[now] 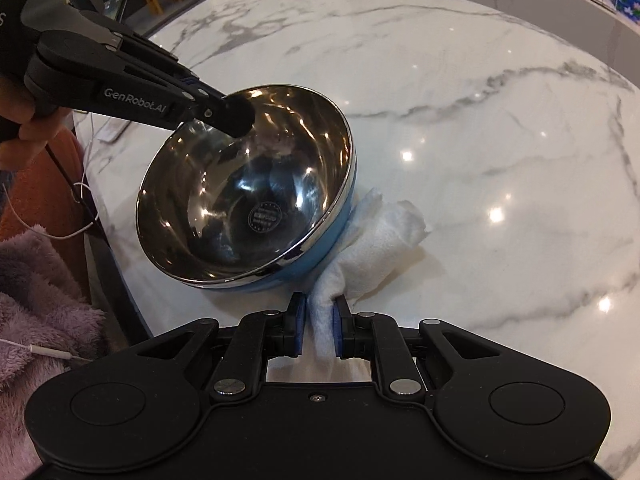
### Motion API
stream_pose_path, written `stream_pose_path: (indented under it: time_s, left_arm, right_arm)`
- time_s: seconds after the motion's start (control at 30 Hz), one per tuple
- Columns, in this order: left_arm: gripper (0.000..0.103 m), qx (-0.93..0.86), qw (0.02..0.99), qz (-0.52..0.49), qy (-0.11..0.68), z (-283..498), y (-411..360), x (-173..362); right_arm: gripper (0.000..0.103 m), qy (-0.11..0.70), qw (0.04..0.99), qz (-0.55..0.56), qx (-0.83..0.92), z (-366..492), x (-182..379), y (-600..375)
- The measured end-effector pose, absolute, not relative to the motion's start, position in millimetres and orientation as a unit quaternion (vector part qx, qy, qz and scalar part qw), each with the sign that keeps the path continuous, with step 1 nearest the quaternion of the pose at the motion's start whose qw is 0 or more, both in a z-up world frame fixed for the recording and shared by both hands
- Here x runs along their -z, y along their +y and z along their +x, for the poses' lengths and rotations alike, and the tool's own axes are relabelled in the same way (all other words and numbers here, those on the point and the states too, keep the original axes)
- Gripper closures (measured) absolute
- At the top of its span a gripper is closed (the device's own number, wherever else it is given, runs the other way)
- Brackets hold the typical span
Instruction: Clean bowl
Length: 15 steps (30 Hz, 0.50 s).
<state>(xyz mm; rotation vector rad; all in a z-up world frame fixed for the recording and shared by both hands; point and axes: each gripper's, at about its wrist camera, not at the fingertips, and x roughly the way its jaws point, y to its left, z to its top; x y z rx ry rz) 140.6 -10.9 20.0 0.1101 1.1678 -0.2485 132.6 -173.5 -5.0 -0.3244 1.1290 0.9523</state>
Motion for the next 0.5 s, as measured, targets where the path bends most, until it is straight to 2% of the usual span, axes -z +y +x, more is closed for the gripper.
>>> stream_pose_path:
  time_s: [0.1, 0.17, 0.4, 0.5]
  left_arm:
    - [0.092, 0.108, 0.825, 0.044, 0.553, 139, -8, -20]
    - [0.085, 0.102, 0.822, 0.039, 0.559, 137, -6, -20]
    - [0.085, 0.1, 0.819, 0.035, 0.564, 129, -3, -21]
    - [0.088, 0.11, 0.816, 0.041, 0.566, 125, -5, -21]
  right_arm:
    - [0.09, 0.512, 0.728, -0.148, -0.431, 132, 5, -173]
    - [0.09, 0.512, 0.728, -0.15, -0.431, 132, 5, -172]
    - [0.09, 0.511, 0.728, -0.157, -0.43, 131, 4, -170]
    - [0.09, 0.51, 0.729, -0.157, -0.429, 129, 2, -171]
